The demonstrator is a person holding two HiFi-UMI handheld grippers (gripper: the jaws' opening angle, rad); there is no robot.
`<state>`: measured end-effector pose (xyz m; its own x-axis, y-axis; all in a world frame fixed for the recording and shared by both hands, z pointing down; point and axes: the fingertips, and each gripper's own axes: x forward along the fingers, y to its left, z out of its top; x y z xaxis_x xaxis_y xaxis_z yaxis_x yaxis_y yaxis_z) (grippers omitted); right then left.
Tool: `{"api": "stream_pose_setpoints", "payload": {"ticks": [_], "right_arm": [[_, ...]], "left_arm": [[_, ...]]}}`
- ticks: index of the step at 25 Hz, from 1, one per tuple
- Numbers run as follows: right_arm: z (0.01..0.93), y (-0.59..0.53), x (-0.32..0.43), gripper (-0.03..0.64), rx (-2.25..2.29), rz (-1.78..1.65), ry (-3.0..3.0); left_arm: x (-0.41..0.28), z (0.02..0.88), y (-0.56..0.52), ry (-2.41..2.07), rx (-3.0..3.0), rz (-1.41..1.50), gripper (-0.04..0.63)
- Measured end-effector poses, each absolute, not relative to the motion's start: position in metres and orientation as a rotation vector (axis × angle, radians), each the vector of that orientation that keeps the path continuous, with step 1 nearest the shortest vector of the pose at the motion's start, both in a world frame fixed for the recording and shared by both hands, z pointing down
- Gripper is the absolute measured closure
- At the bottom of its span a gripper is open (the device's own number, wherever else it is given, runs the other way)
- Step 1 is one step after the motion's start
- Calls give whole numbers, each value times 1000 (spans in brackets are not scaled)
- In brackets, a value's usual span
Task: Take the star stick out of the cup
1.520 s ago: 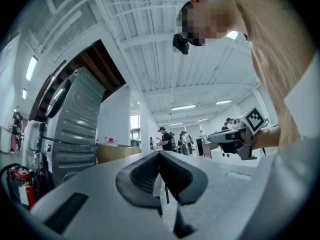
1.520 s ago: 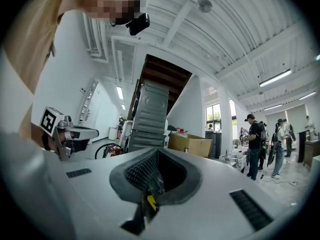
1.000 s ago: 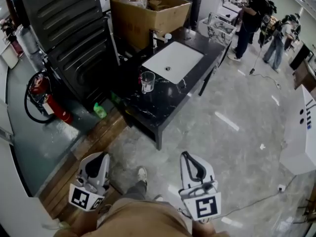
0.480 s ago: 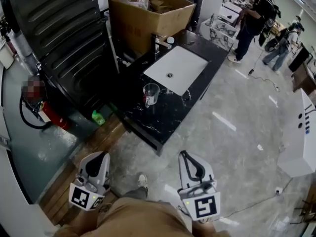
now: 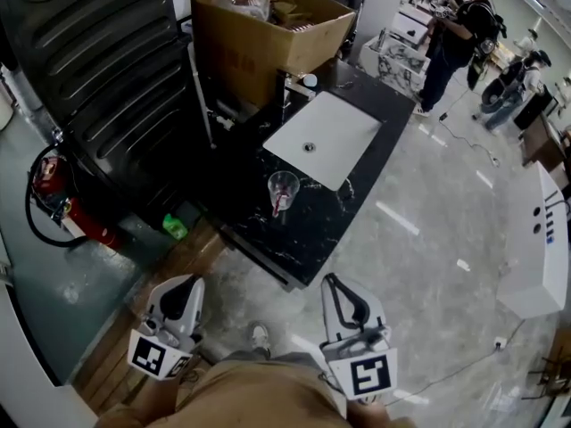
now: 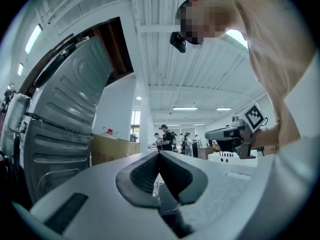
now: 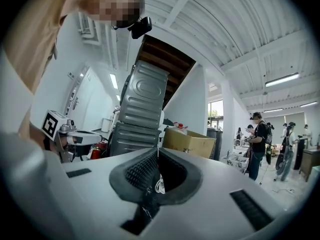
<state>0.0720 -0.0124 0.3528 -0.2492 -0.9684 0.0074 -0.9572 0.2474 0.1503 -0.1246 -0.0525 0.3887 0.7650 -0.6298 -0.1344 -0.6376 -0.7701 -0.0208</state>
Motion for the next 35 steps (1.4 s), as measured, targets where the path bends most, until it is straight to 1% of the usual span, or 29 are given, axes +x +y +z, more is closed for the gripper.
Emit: {"api": "stream_pose_setpoints", "payload": {"ticks": [15,27,35], "right_arm": [[343,-68,73,612,1827,-223,-2441],[345,-109,109,612,1696,-227,-2549],[355,-121,109,612,1595,-199,-2613]], "left_arm": [[-123,384,-97,1070,-2877,162,595],[-91,373,-117,1218,-2784,168,595],[-80,373,-123,1246,-2760,153,595]]}}
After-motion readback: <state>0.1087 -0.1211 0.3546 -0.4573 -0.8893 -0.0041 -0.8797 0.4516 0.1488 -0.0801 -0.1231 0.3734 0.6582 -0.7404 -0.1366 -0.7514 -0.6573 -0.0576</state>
